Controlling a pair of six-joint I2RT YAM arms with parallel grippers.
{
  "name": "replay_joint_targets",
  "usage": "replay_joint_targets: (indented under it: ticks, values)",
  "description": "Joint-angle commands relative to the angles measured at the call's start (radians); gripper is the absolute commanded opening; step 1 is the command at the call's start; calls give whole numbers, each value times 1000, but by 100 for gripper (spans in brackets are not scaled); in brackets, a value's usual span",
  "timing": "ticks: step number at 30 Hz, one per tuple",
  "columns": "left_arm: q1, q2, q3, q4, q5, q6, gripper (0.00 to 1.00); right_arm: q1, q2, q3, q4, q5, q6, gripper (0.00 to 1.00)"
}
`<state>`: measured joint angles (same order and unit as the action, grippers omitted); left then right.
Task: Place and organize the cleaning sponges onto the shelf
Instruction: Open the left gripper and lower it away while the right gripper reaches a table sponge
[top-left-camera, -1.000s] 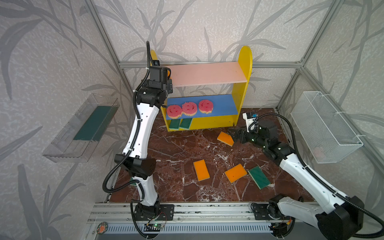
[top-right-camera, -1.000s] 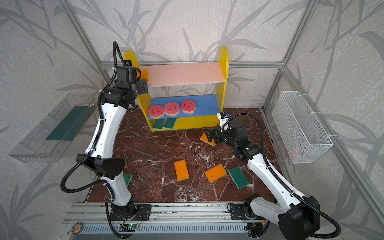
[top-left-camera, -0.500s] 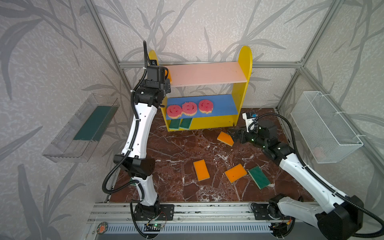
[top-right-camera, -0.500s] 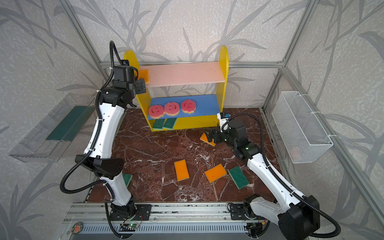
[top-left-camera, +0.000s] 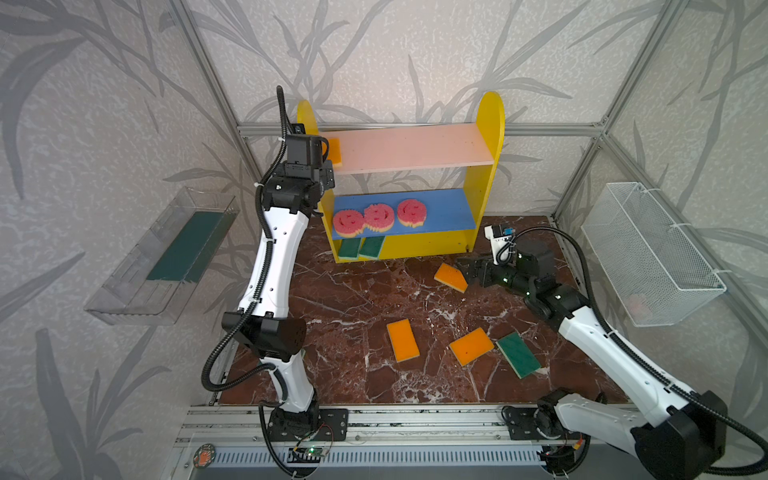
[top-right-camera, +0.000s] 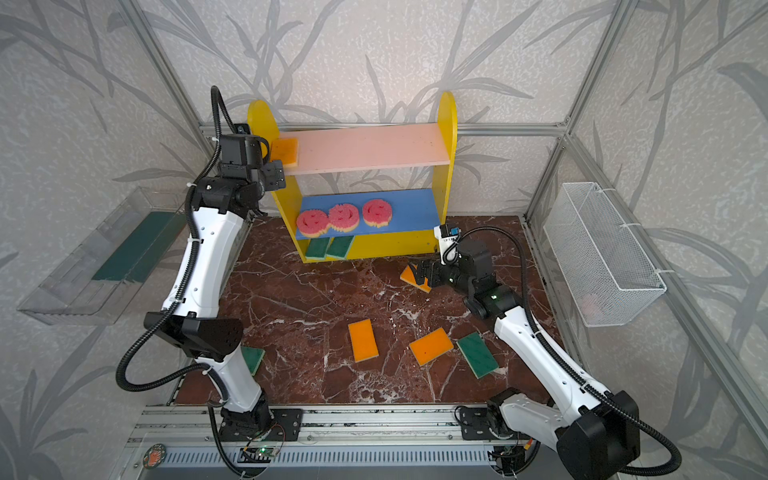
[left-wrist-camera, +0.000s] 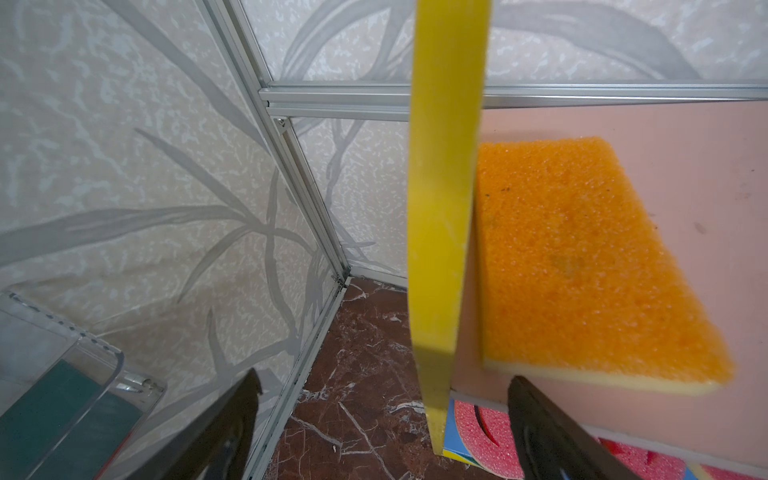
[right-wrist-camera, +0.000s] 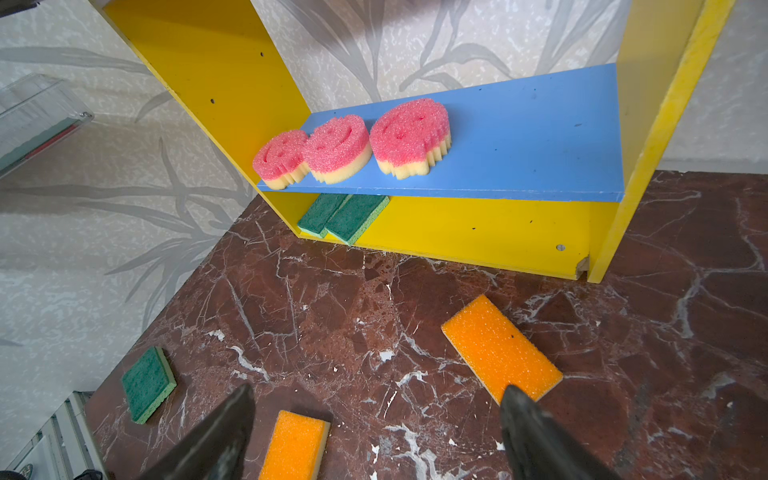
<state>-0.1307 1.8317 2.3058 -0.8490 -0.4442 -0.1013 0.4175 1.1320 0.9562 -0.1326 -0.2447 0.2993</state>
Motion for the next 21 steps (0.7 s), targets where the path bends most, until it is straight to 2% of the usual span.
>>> replay_joint_targets:
  ticks: [1, 5, 10, 12, 17, 21]
  values:
    - [14, -42, -6, -22, 10, -11, 94, -2, -5, 4, 10, -7, 4, 90]
    - [11, -72, -33, -13, 55, -29, 94, -2, -6, 5, 9, -10, 8, 90]
    - [4, -145, -83, -15, 138, -48, 99, -2, -20, 7, -7, -9, 12, 90]
    - [1, -194, -137, 0, 166, -66, 100, 0, -30, 9, -21, -10, 16, 90]
    - [-18, -348, -328, 8, 252, -120, 99, 1, -43, 33, -112, -38, 13, 88]
    - [-53, -519, -584, 60, 321, -188, 96, 16, -62, -1, -163, -73, 19, 80]
